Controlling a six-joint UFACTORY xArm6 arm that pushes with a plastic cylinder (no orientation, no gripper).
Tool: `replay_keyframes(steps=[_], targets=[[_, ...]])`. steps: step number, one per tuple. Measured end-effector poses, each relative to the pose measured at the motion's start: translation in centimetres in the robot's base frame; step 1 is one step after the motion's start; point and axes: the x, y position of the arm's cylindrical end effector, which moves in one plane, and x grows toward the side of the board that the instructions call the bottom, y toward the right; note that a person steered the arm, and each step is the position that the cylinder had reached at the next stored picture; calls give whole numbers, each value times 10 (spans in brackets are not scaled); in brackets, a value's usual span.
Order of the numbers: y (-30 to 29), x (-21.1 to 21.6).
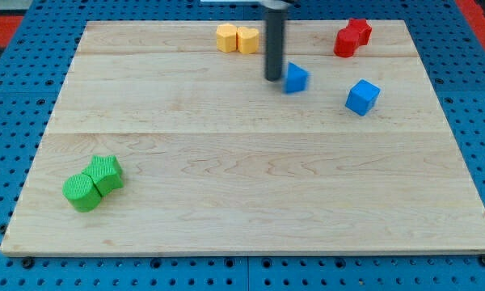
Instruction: Push the arm right beside the green star
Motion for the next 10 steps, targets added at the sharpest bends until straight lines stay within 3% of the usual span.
replay_keyframes(steps=[1,2,3,4,7,9,10], targets=[[26,43],[-80,67],[-139,145],[-240,260],[-261,261],[-328,240],[-292,234]])
